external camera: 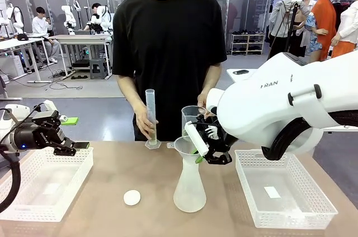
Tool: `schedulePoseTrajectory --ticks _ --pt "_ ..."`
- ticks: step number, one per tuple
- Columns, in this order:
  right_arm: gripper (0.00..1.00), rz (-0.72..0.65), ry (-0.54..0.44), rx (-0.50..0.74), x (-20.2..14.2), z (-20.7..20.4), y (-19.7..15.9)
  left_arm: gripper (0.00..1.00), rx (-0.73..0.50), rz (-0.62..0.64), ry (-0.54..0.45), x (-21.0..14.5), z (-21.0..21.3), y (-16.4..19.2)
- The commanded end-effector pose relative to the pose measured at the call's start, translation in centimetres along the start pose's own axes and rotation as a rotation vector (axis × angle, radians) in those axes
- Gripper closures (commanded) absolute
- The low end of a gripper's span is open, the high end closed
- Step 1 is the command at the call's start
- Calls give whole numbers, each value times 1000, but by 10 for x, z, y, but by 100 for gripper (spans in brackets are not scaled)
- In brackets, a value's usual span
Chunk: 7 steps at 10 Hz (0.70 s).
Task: Prepare the solutions needed for the experiment.
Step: Once the solution is in the Big flask , pick up the Plastic Funnel and place it back into the right Organizing basket.
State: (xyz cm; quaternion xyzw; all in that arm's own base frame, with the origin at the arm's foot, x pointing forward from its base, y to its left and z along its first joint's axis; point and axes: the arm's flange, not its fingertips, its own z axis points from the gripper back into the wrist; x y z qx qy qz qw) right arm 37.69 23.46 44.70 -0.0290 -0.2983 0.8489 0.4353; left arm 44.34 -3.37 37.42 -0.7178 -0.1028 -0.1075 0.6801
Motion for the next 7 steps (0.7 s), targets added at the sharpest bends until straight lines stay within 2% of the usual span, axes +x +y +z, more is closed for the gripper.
schedulePoseTrajectory --ticks 1,3,4,5,6,7 --pt "78 -3 -6 2 0 -1 0 0 -8 -8 2 0 0 -1" --pt "78 0 0 0 0 0 0 0 -8 -8 2 0 0 -1" --pt "58 27 8 -18 6 5 2 0 -8 -8 2 0 0 -1" --pt "58 26 14 -23 11 11 2 0 -8 -8 2 0 0 -1" --pt "38 20 12 -29 15 19 3 0 -8 -8 2 0 0 -1" --pt "38 13 -6 -33 19 26 3 0 -8 -8 2 0 0 -1"
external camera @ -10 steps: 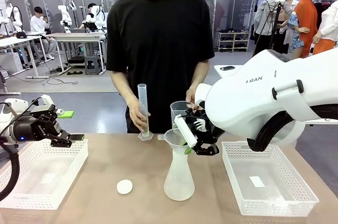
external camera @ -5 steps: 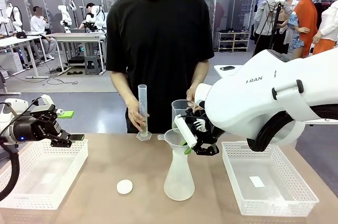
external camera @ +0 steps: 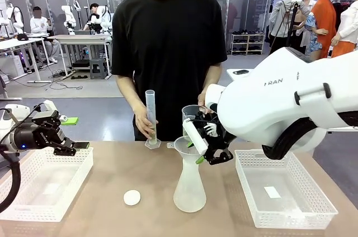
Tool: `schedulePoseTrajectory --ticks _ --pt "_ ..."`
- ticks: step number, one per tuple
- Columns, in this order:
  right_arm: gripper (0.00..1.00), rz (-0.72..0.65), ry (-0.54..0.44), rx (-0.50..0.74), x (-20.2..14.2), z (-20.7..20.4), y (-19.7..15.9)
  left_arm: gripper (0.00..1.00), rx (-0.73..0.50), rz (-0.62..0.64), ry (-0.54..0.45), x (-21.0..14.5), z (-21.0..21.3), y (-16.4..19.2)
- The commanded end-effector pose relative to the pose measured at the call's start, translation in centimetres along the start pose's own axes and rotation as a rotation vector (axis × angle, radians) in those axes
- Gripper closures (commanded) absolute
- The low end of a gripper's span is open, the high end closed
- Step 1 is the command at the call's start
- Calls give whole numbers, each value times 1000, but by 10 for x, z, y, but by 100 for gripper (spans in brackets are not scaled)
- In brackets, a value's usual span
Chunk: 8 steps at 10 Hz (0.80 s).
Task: Prepare the solutions needed for the experiment.
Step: Once the solution is in the Big flask , pick up the Plastic Funnel and place it back into the right Organizing basket.
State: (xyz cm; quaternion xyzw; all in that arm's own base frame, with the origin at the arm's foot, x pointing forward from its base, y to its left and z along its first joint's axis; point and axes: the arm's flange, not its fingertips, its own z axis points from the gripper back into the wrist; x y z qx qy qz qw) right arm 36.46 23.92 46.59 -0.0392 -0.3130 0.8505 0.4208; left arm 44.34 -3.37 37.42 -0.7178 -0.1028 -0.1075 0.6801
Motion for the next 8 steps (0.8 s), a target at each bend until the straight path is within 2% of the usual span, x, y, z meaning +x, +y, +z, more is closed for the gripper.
schedulePoseTrajectory --ticks 1,3,5,6,8 --pt "38 -23 14 34 6 17 7 0 -8 -8 2 0 0 -1" --pt "38 -30 23 42 5 42 11 0 -8 -8 2 0 0 -1" --pt "38 -51 -54 63 8 67 18 0 -8 -8 2 0 0 -1" --pt "38 -106 -21 85 4 79 25 0 -8 -8 2 0 0 -1" --pt "38 -327 20 31 -13 101 41 0 -8 -8 2 0 0 -1"
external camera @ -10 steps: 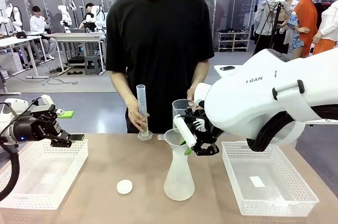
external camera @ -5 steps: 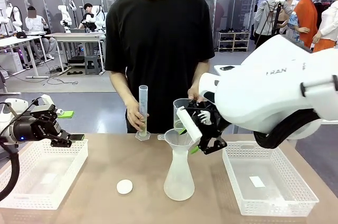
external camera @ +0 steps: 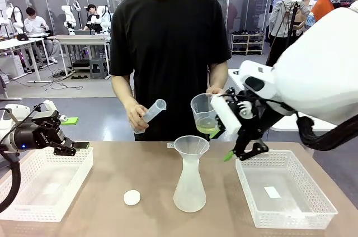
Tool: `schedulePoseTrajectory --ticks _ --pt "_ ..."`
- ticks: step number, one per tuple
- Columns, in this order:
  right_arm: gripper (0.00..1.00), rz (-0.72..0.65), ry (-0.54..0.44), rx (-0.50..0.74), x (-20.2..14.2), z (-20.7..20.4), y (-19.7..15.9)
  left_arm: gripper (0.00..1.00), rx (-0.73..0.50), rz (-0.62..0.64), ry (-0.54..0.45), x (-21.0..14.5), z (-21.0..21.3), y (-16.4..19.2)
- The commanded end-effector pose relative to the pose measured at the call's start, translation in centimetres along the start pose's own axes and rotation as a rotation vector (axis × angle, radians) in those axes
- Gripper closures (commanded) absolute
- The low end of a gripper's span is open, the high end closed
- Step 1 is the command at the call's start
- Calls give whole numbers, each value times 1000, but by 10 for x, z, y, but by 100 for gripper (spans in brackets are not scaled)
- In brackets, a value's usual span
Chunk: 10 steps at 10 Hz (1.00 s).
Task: Prepare the solutions needed for the experiment.
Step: Once the solution is in the Big flask , pick up the Plastic Funnel and place it back into the right Organizing basket.
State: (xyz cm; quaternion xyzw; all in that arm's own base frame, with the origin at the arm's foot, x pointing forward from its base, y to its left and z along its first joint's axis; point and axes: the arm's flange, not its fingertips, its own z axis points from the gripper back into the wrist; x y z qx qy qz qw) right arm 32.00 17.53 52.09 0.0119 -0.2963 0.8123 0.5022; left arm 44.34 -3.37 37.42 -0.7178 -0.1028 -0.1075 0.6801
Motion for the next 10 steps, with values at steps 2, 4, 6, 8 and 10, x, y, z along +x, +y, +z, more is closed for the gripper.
schedulePoseTrajectory --ticks 2,4,6,8,10 --pt "38 -346 56 -82 -31 21 20 0 -8 -8 2 0 0 -1" --pt "38 -427 64 -86 -35 25 22 0 -8 -8 2 0 0 -1" --pt "38 -396 59 -77 -46 32 0 0 -8 -8 2 0 0 -1" --pt "38 -396 59 -77 -46 32 0 0 -8 -8 2 0 0 -1" --pt "38 -372 60 -89 -45 35 -2 0 -8 -8 2 0 0 -1"
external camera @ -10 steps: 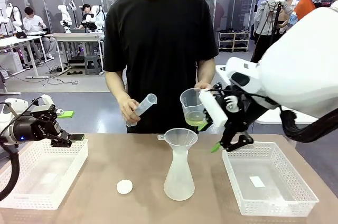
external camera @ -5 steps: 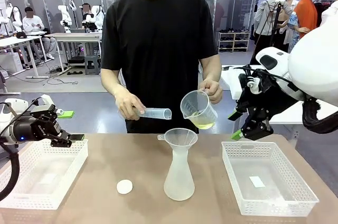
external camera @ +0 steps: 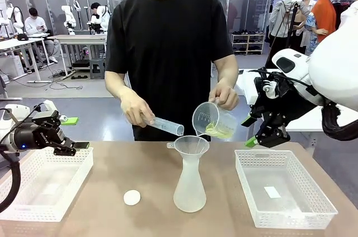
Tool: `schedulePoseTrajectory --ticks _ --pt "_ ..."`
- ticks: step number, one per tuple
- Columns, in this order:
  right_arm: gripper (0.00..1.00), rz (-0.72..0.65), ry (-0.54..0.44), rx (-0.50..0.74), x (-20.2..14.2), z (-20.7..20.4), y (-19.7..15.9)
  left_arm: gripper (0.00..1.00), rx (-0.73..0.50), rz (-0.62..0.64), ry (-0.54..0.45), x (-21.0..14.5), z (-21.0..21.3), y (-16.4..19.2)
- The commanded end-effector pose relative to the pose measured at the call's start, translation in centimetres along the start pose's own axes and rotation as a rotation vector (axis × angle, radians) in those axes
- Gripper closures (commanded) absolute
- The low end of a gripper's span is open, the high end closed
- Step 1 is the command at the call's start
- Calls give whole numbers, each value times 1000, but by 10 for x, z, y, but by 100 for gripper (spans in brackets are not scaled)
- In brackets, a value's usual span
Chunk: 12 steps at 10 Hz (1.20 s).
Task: Prepare the solutions needed for the experiment.
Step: Once the solution is in the Big flask , pick up the Plastic Funnel and place it back into the right Organizing basket.
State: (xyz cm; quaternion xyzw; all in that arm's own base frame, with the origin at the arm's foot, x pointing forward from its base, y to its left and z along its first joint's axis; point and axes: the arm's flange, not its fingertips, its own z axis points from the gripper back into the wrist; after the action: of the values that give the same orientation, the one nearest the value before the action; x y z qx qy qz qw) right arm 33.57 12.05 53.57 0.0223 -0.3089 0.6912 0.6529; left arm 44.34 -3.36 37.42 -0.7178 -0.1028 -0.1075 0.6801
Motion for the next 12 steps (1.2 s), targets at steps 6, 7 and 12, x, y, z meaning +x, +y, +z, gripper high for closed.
schedulePoseTrajectory --ticks 6,7,12 --pt "38 -1087 -224 141 -107 -15 -17 0 -8 -8 3 0 0 -1" --pt "38 -1235 -336 204 -123 -14 -17 0 -8 -8 3 0 0 -1" --pt "38 -1570 -621 438 -169 -32 -11 0 -8 -8 3 0 0 -1"
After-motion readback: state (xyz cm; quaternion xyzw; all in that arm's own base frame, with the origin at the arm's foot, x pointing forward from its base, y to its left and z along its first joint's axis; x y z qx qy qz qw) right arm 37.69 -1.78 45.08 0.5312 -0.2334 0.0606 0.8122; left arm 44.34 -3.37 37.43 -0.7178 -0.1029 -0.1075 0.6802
